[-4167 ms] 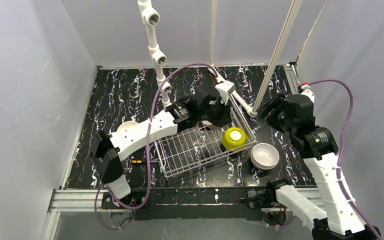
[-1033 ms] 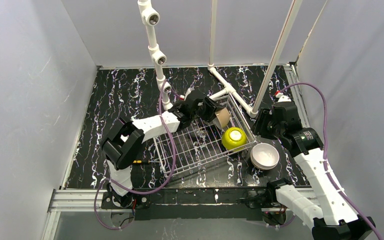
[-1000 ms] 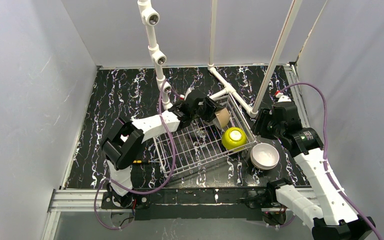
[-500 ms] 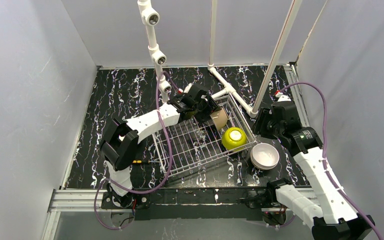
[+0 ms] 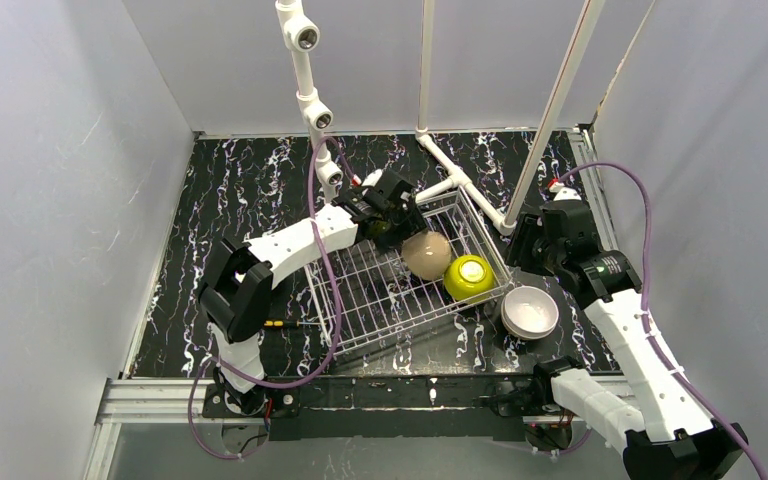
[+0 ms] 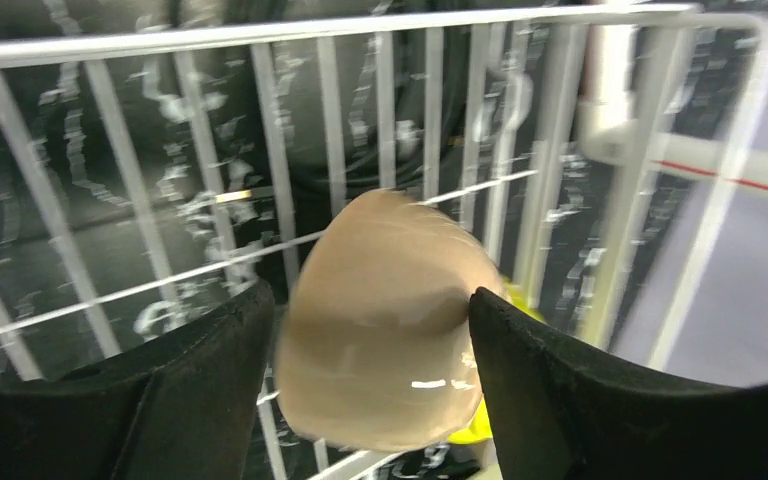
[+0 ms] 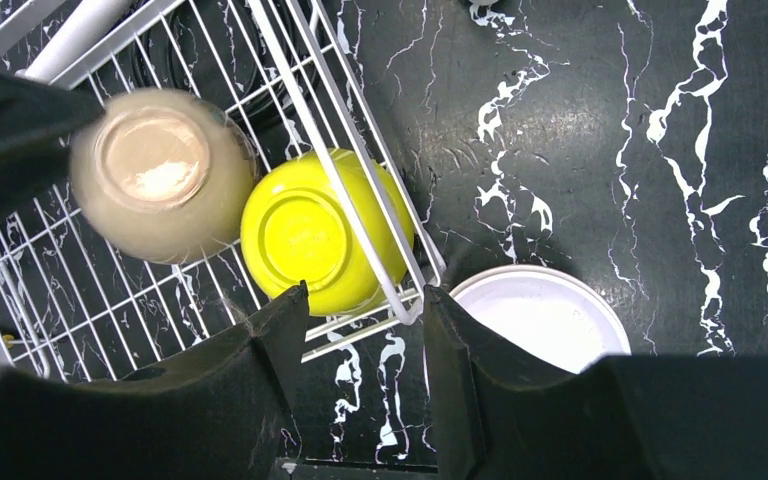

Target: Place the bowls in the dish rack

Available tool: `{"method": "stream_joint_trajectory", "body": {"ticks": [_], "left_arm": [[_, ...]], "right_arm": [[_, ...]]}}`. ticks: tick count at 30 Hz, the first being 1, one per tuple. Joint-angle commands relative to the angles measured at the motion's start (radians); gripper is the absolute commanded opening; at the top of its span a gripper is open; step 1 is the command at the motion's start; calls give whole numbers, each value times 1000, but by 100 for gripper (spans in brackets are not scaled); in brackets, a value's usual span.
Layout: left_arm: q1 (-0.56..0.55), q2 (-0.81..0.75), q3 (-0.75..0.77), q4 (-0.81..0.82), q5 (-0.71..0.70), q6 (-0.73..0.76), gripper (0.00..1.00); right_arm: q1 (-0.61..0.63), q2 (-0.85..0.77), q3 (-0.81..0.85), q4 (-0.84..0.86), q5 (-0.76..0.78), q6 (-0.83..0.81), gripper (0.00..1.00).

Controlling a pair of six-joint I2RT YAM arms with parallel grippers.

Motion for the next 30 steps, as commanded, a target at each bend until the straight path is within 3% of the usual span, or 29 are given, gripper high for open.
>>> {"method": "stream_joint_trajectory", "body": {"ticks": [1, 10, 16, 24, 30], "left_arm": [[6, -21, -34, -179, -77, 82, 69], [6, -24, -30, -190, -72, 173, 70], [-5, -28, 26, -207, -39, 309, 72], [-64, -53, 122, -303, -110, 497, 79], [-96, -106, 102, -307, -78, 645, 80]], "right_arm": [[-5, -11, -7, 38, 25, -12, 55], [-4, -15, -22, 50, 37, -10, 55], [-5, -13, -17, 48, 42, -13, 55], [-5, -11, -20, 49, 49, -18, 55], [-5, -28, -22, 32, 56, -21, 55]]}}
